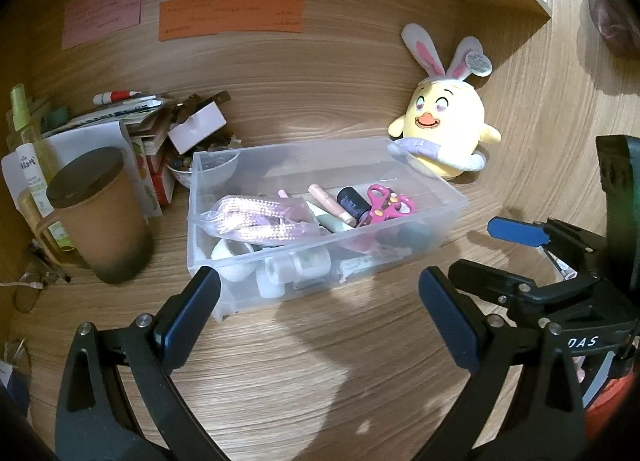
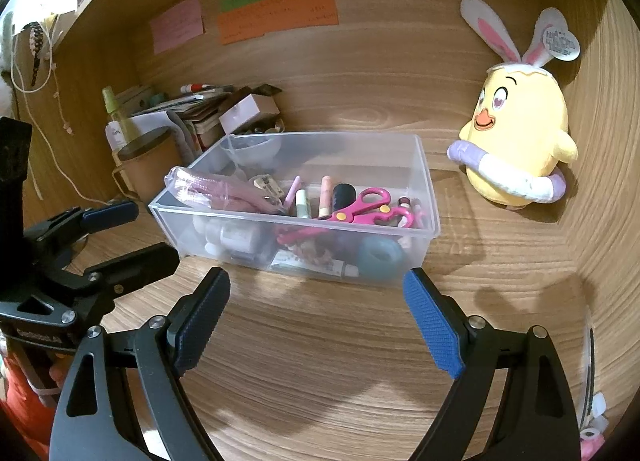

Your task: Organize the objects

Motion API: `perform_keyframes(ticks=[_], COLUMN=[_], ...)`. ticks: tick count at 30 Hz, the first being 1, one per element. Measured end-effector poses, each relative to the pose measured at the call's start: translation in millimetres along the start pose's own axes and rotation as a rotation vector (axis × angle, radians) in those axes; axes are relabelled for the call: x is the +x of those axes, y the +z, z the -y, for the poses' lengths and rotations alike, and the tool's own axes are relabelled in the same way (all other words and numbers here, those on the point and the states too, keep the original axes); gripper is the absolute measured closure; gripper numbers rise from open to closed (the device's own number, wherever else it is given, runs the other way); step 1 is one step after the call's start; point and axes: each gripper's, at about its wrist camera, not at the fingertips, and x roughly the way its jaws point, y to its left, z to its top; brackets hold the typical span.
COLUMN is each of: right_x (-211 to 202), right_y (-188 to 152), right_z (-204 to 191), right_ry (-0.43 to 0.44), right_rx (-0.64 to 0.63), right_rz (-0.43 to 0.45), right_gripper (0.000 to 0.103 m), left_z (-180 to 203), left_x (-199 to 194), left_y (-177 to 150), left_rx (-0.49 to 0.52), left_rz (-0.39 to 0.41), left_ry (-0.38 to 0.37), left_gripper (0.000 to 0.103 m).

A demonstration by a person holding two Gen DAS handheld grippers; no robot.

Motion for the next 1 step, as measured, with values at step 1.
perform_keyframes(ticks=[1], right_x=[0.5], right_y=[-0.2], right_z=[0.4], right_ry=[-0.002], right_rx=[-0.001], right_rz=[-0.001], right_gripper=[0.016], left_z=[-1.0], left_x=[-0.1], left_y=[0.2], left_rx=[-0.004], left_rz=[-0.001], left_ry=[-0.003], left_gripper=[0.002])
